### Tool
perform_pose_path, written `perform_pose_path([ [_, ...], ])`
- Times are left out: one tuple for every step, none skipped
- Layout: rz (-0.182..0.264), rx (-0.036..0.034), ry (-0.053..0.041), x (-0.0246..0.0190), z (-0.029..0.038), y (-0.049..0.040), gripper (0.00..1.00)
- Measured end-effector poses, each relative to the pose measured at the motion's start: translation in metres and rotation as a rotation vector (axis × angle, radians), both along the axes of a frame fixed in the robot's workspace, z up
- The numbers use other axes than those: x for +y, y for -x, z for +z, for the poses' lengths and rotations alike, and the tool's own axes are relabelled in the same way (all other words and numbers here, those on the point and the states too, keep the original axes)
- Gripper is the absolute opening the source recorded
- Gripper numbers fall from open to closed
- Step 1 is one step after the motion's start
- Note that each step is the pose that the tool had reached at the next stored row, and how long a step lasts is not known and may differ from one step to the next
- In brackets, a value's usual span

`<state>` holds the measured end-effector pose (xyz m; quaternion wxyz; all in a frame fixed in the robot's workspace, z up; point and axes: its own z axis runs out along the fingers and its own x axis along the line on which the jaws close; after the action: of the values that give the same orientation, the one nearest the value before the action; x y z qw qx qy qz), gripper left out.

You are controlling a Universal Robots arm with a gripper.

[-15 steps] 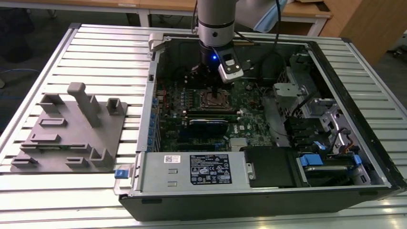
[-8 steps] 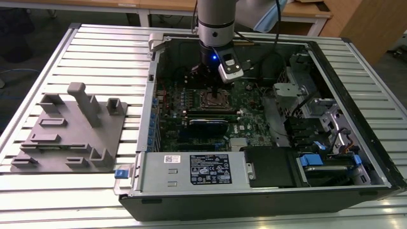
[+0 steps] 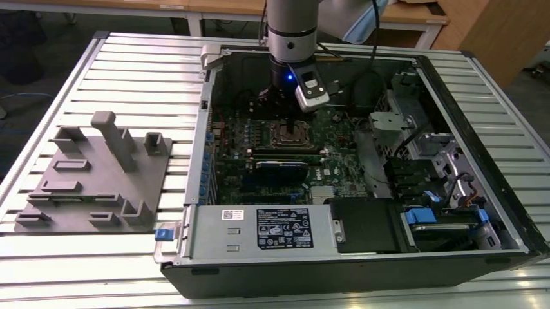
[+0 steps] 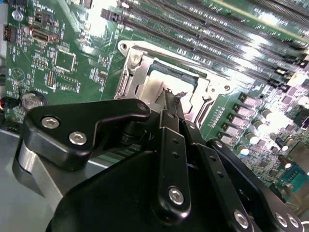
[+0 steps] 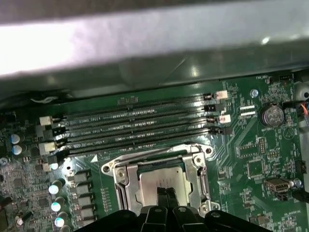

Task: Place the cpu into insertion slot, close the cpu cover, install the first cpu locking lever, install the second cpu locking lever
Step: 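Install the first cpu locking lever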

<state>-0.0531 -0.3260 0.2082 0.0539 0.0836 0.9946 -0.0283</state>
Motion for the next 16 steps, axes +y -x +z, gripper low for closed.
perform_pose_path([
  [0.0,0.0,0.0004,0.0,0.0,0.0,0.1],
  [0.0,0.0,0.0007,0.0,0.0,0.0,0.1],
  [0.0,0.0,0.0009,0.0,0.0,0.0,0.1],
  [0.0,0.0016,0.001,0.0,0.0,-0.0001,0.1],
  [0.0,0.0091,0.0008,0.0001,-0.0001,-0.0003,0.1],
  [0.0,0.0203,0.0009,0.0,-0.0002,-0.0007,0.1],
  [0.0,0.0311,0.0008,0.0,-0.0002,-0.001,0.1],
  [0.0,0.0326,0.001,0.0,-0.0001,-0.001,0.1],
  [0.0,0.0326,0.001,0.0,-0.0001,-0.001,0.1],
  [0.0,0.0327,0.0009,0.0,-0.0001,-0.001,0.1],
  [0.0,0.0328,0.0008,0.0,-0.0002,-0.001,0.1],
  [0.0,0.0328,-0.0024,0.0,-0.0002,-0.001,0.1],
  [0.0,0.0325,-0.0121,0.0,-0.0003,-0.0011,0.1],
  [0.0,0.0326,-0.0198,0.0,-0.0003,-0.001,0.1],
  [0.0,0.0325,-0.0204,0.0,-0.0003,-0.001,0.1],
  [0.0,0.0326,-0.0205,0.0,-0.0002,-0.001,0.1],
])
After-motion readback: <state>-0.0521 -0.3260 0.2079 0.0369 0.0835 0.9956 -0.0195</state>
